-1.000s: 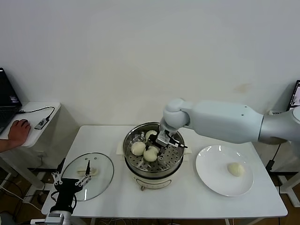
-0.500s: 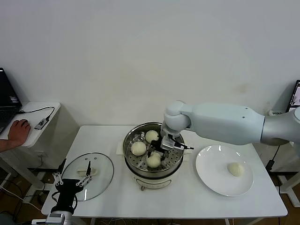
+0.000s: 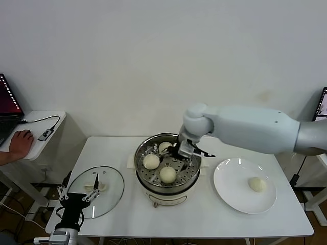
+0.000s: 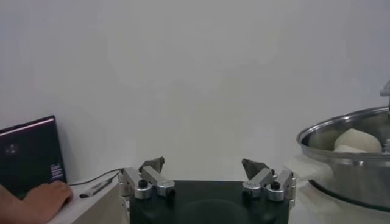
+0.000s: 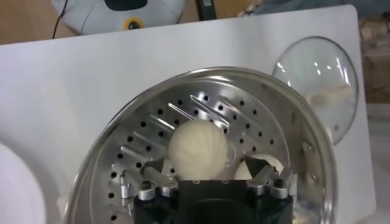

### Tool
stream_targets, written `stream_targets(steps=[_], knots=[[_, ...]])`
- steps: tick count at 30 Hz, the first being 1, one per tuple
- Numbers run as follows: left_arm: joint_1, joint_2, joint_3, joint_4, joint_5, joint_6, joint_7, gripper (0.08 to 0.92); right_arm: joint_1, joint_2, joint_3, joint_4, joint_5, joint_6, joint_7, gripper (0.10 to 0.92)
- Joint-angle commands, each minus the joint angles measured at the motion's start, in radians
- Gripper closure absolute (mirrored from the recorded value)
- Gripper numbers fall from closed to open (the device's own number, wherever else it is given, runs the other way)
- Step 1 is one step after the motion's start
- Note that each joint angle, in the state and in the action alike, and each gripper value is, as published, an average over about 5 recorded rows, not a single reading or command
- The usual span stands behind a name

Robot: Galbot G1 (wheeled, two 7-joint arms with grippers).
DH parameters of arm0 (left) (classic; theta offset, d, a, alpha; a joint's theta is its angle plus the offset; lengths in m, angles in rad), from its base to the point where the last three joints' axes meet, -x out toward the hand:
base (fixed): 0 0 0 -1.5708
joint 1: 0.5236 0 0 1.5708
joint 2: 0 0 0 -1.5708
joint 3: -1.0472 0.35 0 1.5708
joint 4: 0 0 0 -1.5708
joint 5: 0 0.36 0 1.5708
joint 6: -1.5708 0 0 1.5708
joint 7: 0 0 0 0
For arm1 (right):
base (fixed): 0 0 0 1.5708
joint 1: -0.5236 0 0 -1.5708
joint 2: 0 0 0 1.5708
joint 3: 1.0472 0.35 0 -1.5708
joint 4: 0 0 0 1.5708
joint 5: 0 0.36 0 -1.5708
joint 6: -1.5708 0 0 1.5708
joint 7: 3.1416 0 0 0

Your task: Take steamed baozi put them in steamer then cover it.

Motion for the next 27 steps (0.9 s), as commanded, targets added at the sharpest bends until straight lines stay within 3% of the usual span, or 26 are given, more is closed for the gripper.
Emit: stream_targets(steps=[1, 5, 9, 18, 27], knots=[[-0.004, 0.009, 0.002, -0.003, -0.001, 0.000, 0.001, 0.177, 0.065, -0.185, 0.024, 0.054, 0.137, -0.406, -0.054, 0.202], [-0.007, 0.016, 0.006, -0.002, -0.001, 0.000, 0.001, 0.177, 0.067, -0.309, 0.030, 0.115, 0.154, -0.543, -0.063, 0.203], [-0.012, 0.021, 0.013, 0.003, -0.001, -0.002, 0.000, 0.177, 0.028, -0.442, 0.062, 0.149, 0.121, -0.583, -0.078, 0.203], [-0.022, 0.021, 0.028, 0.014, 0.000, -0.003, 0.000, 0.177, -0.162, -0.620, 0.181, 0.103, -0.062, -0.469, -0.111, 0.203], [-0.028, 0.008, 0.045, 0.024, -0.005, -0.016, -0.011, 0.177, -0.580, -0.690, 0.526, 0.009, -0.192, -0.416, -0.109, 0.203]])
